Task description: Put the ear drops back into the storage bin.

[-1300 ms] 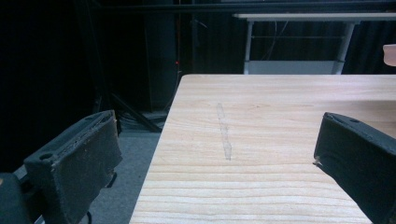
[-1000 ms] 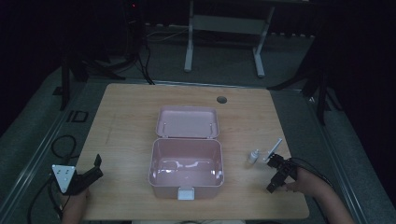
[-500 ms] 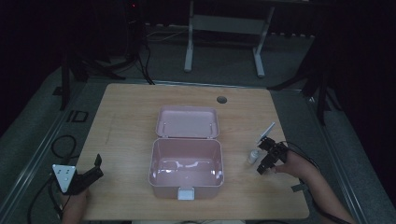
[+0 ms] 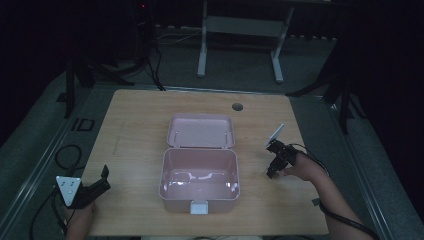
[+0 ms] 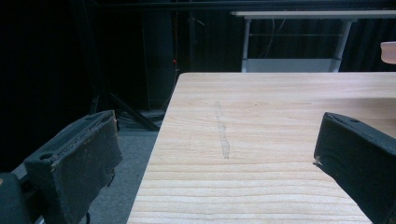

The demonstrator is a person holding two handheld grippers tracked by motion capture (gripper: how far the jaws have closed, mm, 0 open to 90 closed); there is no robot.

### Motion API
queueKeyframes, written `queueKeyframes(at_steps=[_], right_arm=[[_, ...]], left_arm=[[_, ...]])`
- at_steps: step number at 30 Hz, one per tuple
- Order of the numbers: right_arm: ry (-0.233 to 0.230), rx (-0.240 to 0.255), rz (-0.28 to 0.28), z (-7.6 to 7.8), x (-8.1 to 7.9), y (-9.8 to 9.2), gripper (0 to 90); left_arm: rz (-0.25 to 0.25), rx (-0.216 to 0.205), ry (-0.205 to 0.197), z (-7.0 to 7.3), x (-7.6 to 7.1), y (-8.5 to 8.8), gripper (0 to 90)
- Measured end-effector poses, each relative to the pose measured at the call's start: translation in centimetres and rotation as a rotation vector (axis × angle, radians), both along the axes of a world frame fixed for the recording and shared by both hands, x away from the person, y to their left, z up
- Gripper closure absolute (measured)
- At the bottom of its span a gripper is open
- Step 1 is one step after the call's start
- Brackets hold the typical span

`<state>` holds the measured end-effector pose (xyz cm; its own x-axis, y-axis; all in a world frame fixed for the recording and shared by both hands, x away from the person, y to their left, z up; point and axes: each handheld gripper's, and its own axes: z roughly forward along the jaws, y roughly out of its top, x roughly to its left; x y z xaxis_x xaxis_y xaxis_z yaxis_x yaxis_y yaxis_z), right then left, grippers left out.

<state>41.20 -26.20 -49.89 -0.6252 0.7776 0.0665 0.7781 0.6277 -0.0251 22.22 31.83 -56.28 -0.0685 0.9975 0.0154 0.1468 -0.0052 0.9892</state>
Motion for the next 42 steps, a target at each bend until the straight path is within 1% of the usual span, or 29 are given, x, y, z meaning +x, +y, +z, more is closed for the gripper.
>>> queueKeyframes(at_steps=[2, 6, 7, 10, 12, 13, 15, 16, 17, 18, 19, 21, 22, 25, 29, 33, 39, 40, 41, 42], right_arm=[[-0.001, -0.006, -0.003, -0.1, 0.3, 0.2, 34.0], [-0.005, 0.0, -0.01, -0.3, 0.8, 0.5, 35.4], [0.0, 0.0, -0.016, -0.3, 0.9, 0.6, 38.4], [0.007, -0.014, -0.006, -0.6, 1.1, 0.9, 42.4], [0.012, -0.017, -0.002, -0.6, 1.2, 0.9, 42.7], [0.018, -0.022, 0.003, -0.6, 1.2, 1.1, 45.8], [0.02, -0.024, 0.008, -0.7, 1.2, 1.2, 46.0], [0.019, -0.029, 0.01, -0.8, 1.2, 1.3, 49.7], [0.019, -0.029, 0.01, -0.8, 1.2, 1.3, 49.7], [0.028, -0.046, 0.027, -1.0, 1.1, 1.6, 55.4], [0.03, -0.049, 0.039, -1.0, 1.1, 1.7, 57.2], [0.02, -0.063, 0.059, -1.0, 1.0, 1.8, 59.1], [0.02, -0.063, 0.059, -1.0, 1.0, 1.8, 59.1], [0.025, -0.085, 0.109, -0.9, 0.6, 1.9, 59.3], [0.027, -0.09, 0.152, -0.6, 0.3, 1.8, 59.4], [0.02, -0.089, 0.187, 0.1, -0.1, 1.7, 59.4], [0.02, -0.073, 0.276, 1.5, -1.1, 2.0, 59.5], [0.02, -0.073, 0.276, 1.5, -1.1, 2.0, 59.5], [0.019, -0.07, 0.295, 1.7, -1.3, 2.0, 59.5], [0.018, -0.047, 0.351, 2.0, -1.7, 2.1, 59.5]], left_arm=[[0.0, -0.001, 0.001, 0.0, 0.0, 0.0, 0.5], [-0.002, 0.0, 0.003, 0.0, 0.0, 0.0, 0.5], [-0.002, -0.001, 0.003, 0.0, 0.0, 0.0, 0.5], [-0.004, -0.004, 0.003, 0.0, 0.0, 0.0, 0.5], [-0.005, -0.005, 0.003, 0.0, 0.0, 0.1, 0.5], [-0.005, -0.006, 0.004, 0.0, 0.0, 0.1, 0.5], [-0.005, -0.006, 0.004, 0.0, 0.0, 0.1, 0.5], [-0.006, -0.007, 0.004, 0.0, 0.0, 0.1, 0.5], [-0.006, -0.007, 0.004, 0.0, 0.0, 0.1, 0.5], [-0.006, -0.009, 0.004, 0.0, 0.0, 0.1, 0.5], [-0.006, -0.01, 0.004, 0.0, 0.1, 0.1, 0.5], [-0.004, -0.008, 0.007, 0.0, 0.1, 0.1, 0.5], [-0.004, -0.008, 0.007, 0.0, 0.1, 0.1, 0.5], [-0.005, -0.009, 0.009, 0.0, 0.1, 0.1, 0.5], [-0.005, -0.006, 0.013, 0.0, 0.1, 0.1, 0.5], [-0.005, -0.004, 0.016, 0.0, 0.1, 0.1, 0.5], [-0.006, -0.002, 0.018, 0.0, 0.1, 0.0, 0.5], [-0.006, -0.002, 0.018, 0.0, 0.1, 0.0, 0.5], [-0.006, -0.002, 0.018, 0.0, 0.1, 0.0, 0.5], [-0.005, -0.003, 0.019, 0.0, 0.1, 0.0, 0.5]])
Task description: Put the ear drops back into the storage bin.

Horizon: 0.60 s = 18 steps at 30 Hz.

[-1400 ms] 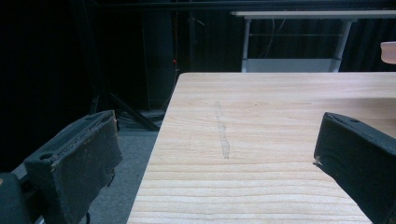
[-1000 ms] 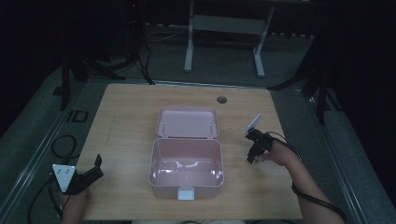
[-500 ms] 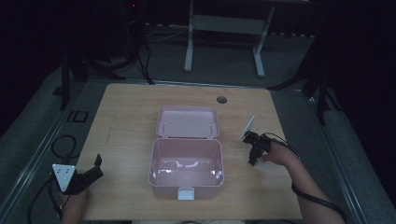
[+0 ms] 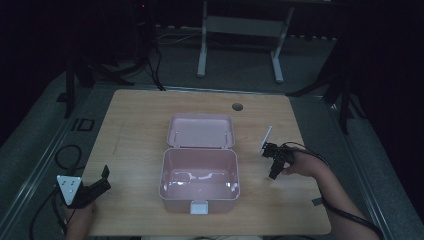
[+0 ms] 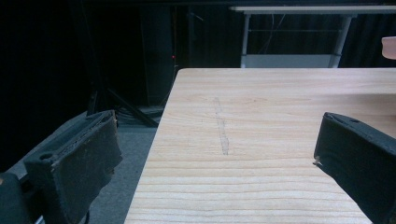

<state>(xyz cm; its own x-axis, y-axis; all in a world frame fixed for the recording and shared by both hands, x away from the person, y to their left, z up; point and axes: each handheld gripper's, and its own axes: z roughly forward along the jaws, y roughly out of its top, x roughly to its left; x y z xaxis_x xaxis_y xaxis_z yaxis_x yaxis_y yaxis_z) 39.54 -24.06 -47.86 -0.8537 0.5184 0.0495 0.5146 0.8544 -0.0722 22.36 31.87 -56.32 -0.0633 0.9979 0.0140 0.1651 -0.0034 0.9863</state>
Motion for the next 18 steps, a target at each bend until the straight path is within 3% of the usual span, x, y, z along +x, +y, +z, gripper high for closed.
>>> queueKeyframes(at_steps=[3, 4, 5, 6, 10, 12, 18], right_arm=[[0.018, 0.022, 0.079, 0.2, -0.6, 0.1, 59.5], [0.018, 0.022, 0.079, 0.2, -0.6, 0.1, 59.5], [0.024, 0.023, 0.112, 0.3, -0.8, 0.2, 59.5], [0.04, 0.02, 0.195, 0.1, -1.3, 0.3, 59.5], [0.05, -0.008, 0.326, -0.3, -2.3, 0.8, 59.4], [0.032, -0.023, 0.389, -0.4, -2.8, 1.1, 59.5], [-0.007, -0.035, 0.487, -0.3, -3.5, 1.7, 59.5]], left_arm=[[0.001, -0.001, 0.0, 0.0, 0.0, 0.0, 0.5], [0.001, -0.001, 0.0, 0.0, 0.0, 0.0, 0.5], [0.001, -0.002, 0.0, 0.0, 0.0, 0.0, 0.5], [0.001, -0.002, 0.0, 0.0, 0.0, 0.0, 0.5], [0.0, -0.004, 0.0, 0.0, 0.0, 0.0, 0.5], [0.0, -0.004, 0.0, 0.0, 0.0, 0.0, 0.5], [0.0, -0.007, 0.001, 0.0, 0.0, 0.0, 0.5]])
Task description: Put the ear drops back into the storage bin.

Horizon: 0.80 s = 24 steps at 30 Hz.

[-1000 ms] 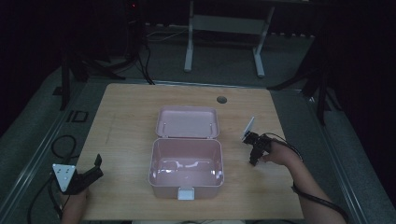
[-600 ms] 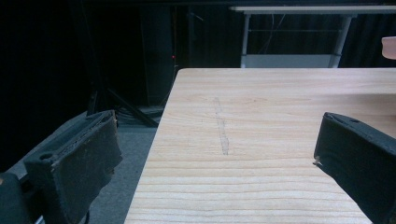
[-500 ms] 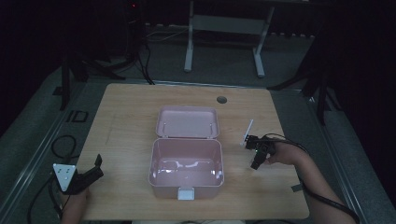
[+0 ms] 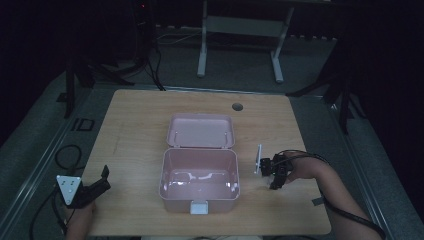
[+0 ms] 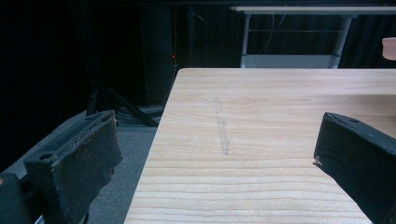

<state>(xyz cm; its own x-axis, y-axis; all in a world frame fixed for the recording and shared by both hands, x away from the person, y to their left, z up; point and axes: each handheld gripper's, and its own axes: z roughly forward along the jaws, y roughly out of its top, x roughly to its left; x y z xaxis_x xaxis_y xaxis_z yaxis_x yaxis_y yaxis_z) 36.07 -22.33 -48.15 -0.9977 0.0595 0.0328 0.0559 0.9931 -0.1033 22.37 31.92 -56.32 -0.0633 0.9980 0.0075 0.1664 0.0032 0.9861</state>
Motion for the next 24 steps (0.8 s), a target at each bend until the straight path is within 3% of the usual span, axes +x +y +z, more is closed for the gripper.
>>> queueKeyframes(at_steps=[6, 10, 15, 20, 24], right_arm=[[0.004, -0.007, 0.051, 0.5, -0.8, 1.1, 59.4], [0.009, -0.007, 0.056, 0.8, -1.1, 1.5, 59.5], [0.026, -0.002, -0.008, 1.8, -1.0, 2.0, 59.4], [0.039, 0.004, -0.012, 2.9, -1.3, 2.3, 59.5], [0.021, 0.001, -0.021, 3.9, -1.6, 2.6, 59.5]], left_arm=[[-0.001, 0.001, 0.0, 0.0, 0.0, 0.0, 0.5], [0.0, 0.002, -0.001, 0.0, 0.0, 0.0, 0.5], [0.002, 0.004, -0.002, 0.0, 0.0, 0.0, 0.5], [0.0, 0.002, -0.002, 0.0, 0.0, 0.0, 0.5], [0.001, 0.003, -0.004, 0.0, 0.0, -0.1, 0.5]])
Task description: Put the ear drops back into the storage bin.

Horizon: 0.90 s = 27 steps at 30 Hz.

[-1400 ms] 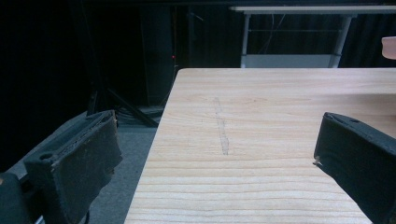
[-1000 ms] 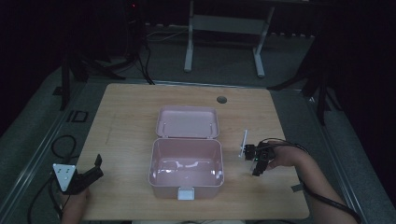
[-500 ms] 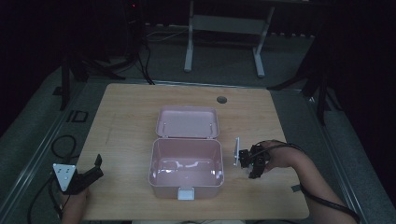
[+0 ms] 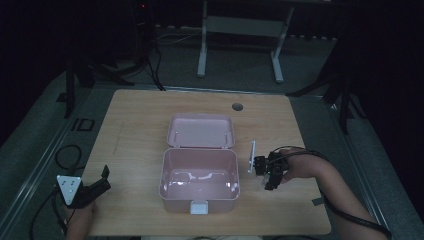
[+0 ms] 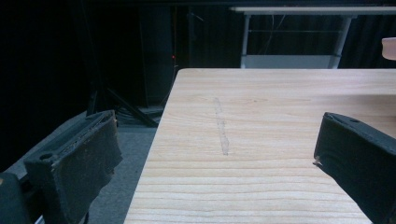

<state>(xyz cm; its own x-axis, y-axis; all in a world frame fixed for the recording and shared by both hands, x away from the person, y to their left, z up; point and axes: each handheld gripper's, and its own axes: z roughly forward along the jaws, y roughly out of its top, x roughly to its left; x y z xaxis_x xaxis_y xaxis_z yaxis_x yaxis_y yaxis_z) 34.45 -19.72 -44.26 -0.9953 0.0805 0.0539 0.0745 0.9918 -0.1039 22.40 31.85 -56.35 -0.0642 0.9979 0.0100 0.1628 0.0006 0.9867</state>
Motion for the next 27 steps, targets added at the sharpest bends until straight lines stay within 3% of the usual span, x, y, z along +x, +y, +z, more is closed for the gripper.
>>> queueKeyframes(at_steps=[14, 27], right_arm=[[-0.04, 0.002, -0.033, 4.1, -0.7, 1.6, 59.5], [-0.074, 0.029, -0.009, 8.4, -0.9, 3.7, 59.5]], left_arm=[[-0.003, -0.002, 0.0, 0.0, 0.0, 0.0, 0.5], [-0.003, -0.004, 0.002, 0.0, 0.0, 0.0, 0.5]])
